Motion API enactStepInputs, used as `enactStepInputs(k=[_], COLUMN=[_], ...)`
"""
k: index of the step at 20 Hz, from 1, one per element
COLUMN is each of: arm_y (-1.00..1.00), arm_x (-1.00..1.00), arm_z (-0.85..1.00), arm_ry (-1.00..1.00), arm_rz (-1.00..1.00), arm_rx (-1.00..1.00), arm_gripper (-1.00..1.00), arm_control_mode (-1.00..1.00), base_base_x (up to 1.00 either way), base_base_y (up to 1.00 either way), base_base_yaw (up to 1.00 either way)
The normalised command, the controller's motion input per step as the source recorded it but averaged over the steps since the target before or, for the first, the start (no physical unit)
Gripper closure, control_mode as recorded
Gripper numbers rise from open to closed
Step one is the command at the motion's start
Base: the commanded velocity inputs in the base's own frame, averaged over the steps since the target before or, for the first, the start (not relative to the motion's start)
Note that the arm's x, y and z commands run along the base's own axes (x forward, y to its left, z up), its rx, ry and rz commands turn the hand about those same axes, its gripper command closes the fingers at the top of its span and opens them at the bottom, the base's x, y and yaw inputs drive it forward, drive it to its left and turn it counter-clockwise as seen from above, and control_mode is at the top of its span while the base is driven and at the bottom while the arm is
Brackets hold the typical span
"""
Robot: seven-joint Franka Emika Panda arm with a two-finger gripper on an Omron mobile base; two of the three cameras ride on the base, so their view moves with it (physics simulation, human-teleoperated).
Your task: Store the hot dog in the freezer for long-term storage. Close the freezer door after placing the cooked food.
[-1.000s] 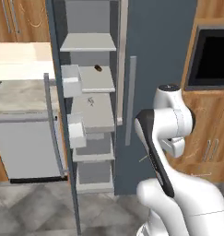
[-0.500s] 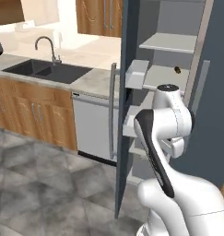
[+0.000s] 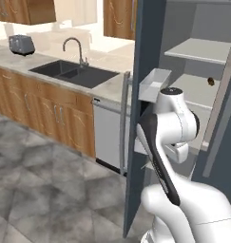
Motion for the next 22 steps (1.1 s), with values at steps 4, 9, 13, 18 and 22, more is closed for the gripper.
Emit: enactStepInputs(k=[4, 9, 13, 18, 22], arm_y=[0.0, 0.0, 0.0, 0.0, 0.0], arm_x=[0.0, 0.0, 0.0, 0.0, 0.0], arm_z=[0.0, 0.0, 0.0, 0.0, 0.0], arm_ry=[0.0, 0.0, 0.0, 0.0, 0.0], arm_rz=[0.0, 0.0, 0.0, 0.0, 0.0], arm_rx=[0.0, 0.0, 0.0, 0.0, 0.0], arm_gripper=[1.0, 1.0, 1.0, 1.0, 1.0], arm_control_mode=[1.0, 1.0, 1.0, 1.0, 1.0], base_base_x=[0.09, 0.0, 0.0, 0.0, 0.0], base_base_y=[-0.12, 0.0, 0.0, 0.0, 0.0], base_base_yaw=[-0.09, -0.23, -0.29, -0.37, -0.41])
